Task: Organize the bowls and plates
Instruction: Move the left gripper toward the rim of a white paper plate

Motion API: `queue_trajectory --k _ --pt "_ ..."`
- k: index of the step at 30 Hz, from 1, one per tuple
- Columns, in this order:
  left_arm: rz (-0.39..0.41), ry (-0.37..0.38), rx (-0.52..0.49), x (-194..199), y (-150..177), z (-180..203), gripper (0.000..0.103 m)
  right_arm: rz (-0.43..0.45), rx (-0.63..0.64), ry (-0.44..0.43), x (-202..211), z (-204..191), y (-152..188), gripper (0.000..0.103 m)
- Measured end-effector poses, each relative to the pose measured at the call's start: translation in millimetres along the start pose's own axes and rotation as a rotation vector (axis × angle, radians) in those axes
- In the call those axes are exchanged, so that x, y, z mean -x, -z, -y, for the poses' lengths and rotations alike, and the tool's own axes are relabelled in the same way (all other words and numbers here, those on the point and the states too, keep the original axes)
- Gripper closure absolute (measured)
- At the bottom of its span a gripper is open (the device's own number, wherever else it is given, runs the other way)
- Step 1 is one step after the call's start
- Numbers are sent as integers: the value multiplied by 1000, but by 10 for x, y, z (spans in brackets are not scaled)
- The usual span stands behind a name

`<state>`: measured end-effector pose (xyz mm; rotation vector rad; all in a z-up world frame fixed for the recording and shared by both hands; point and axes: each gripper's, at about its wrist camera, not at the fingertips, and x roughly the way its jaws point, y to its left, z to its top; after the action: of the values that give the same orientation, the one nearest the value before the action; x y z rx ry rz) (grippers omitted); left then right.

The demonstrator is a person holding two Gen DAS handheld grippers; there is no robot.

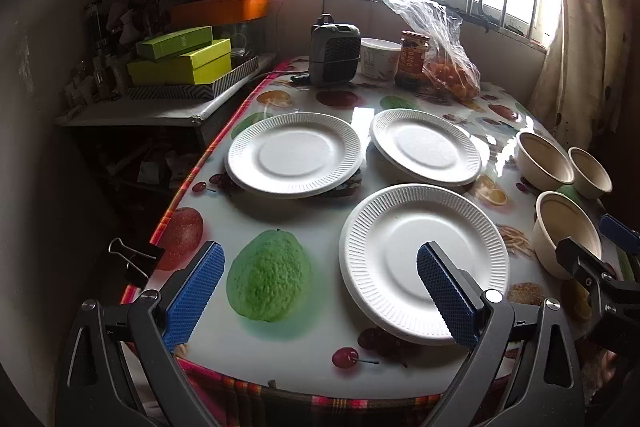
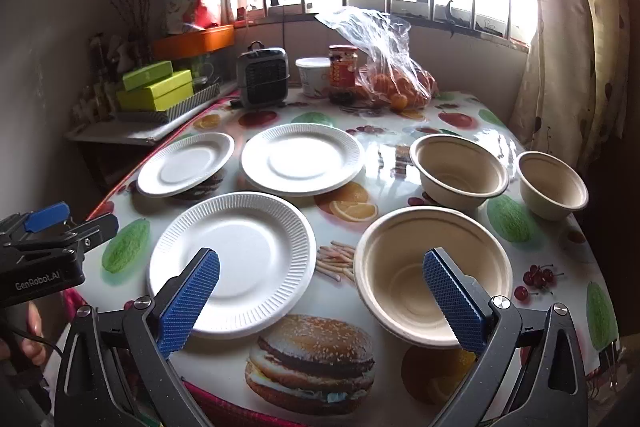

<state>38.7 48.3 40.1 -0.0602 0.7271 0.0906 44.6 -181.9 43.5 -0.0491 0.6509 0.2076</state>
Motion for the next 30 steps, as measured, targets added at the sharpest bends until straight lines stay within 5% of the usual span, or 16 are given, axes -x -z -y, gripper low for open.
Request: queue_trajectory --k 10,23,30 --pt "-10 -79 61 -249 -360 -480 5 -14 77 -64 -375 -304 -488 0" --pt "-62 -36 130 -651 -732 -937 6 -72 168 -195 -888 -693 -1069 0" --pt "-74 -23 147 -812 -881 -1088 14 -101 191 -236 -1187 -871 -1368 6"
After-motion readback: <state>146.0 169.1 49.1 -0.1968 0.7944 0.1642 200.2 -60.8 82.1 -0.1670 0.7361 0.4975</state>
